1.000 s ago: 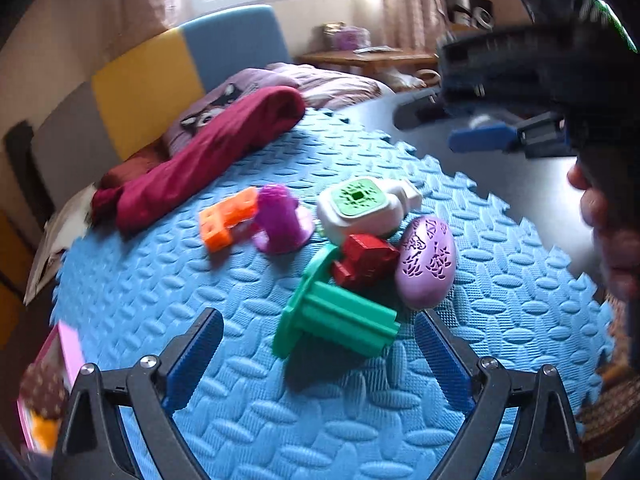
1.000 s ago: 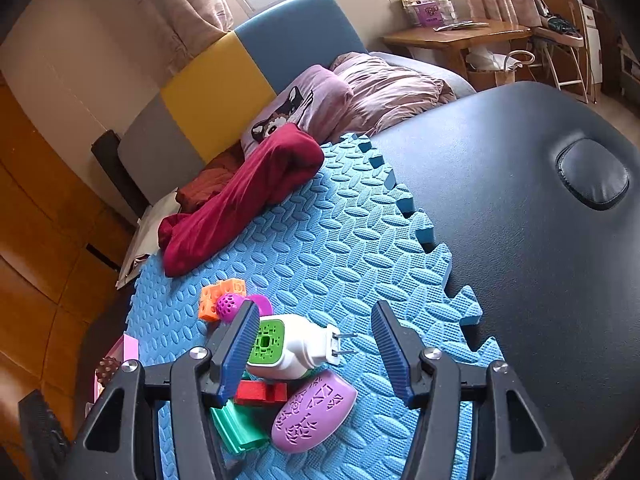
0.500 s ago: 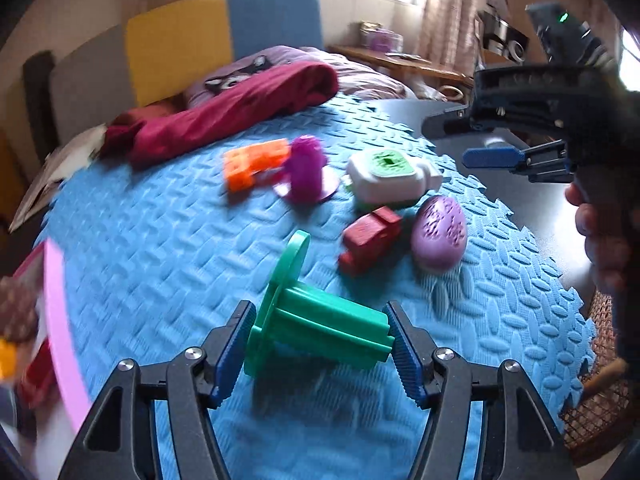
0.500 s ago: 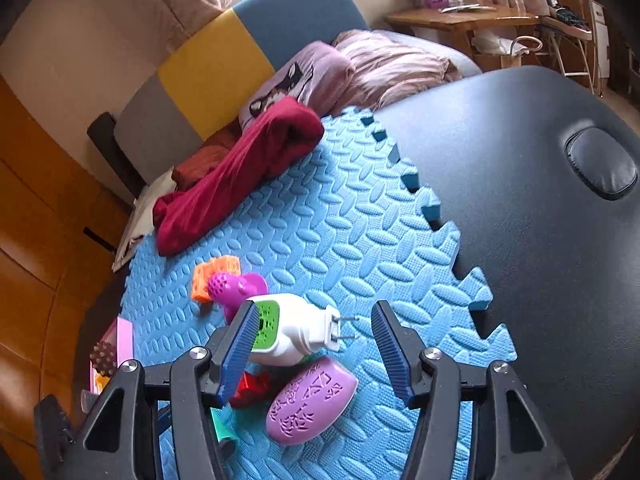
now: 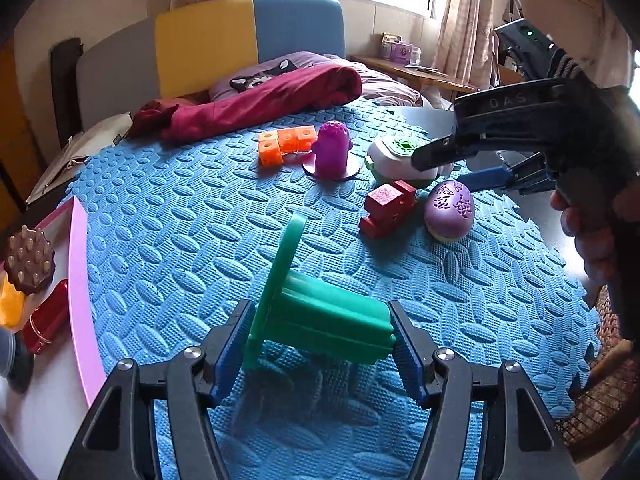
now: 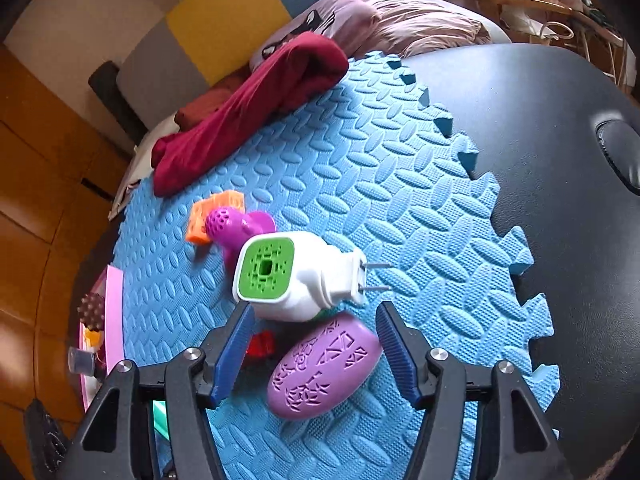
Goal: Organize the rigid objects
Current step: 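Lift the green spool toy with the left gripper while the right gripper grasps the purple egg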
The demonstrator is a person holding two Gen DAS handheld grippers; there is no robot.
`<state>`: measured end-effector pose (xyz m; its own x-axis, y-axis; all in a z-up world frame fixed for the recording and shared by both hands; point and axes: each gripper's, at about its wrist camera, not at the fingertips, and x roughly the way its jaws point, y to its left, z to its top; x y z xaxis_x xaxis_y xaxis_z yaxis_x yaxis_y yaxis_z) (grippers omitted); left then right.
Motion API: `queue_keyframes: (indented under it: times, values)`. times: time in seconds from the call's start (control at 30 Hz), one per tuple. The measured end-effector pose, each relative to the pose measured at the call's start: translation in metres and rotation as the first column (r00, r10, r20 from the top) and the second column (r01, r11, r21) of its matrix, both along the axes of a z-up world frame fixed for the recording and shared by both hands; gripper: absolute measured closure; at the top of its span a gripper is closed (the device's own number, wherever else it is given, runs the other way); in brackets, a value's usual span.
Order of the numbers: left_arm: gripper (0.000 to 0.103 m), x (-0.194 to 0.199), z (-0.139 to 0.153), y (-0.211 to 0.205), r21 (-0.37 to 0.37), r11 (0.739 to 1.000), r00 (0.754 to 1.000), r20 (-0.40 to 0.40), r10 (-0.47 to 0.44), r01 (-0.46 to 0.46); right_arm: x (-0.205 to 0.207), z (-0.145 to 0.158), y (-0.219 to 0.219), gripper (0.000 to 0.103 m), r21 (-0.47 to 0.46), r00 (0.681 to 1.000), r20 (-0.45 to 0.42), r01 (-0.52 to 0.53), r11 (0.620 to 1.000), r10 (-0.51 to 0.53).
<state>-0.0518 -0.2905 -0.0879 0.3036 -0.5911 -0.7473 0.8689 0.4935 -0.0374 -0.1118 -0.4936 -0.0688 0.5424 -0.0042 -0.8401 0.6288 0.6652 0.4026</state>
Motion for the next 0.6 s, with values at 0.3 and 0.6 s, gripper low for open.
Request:
queue_keyframes:
  times: [0.3, 0.6]
  values:
    - [0.035, 0.002, -0.003, 0.005, -0.025, 1.000, 1.000, -0.029, 0.005, -0.006, 0.004, -0.008, 0.020, 0.024, 0.003, 0.995, -0.047, -0.082, 0.997, 0.083]
    - [0.034, 0.000, -0.002, 0.009, -0.035, 0.999, 0.999, -0.039, 0.001, -0.003, -0.014, -0.007, 0.019, 0.024, 0.122, 0.988, -0.016, -0.147, 0.981, 0.150]
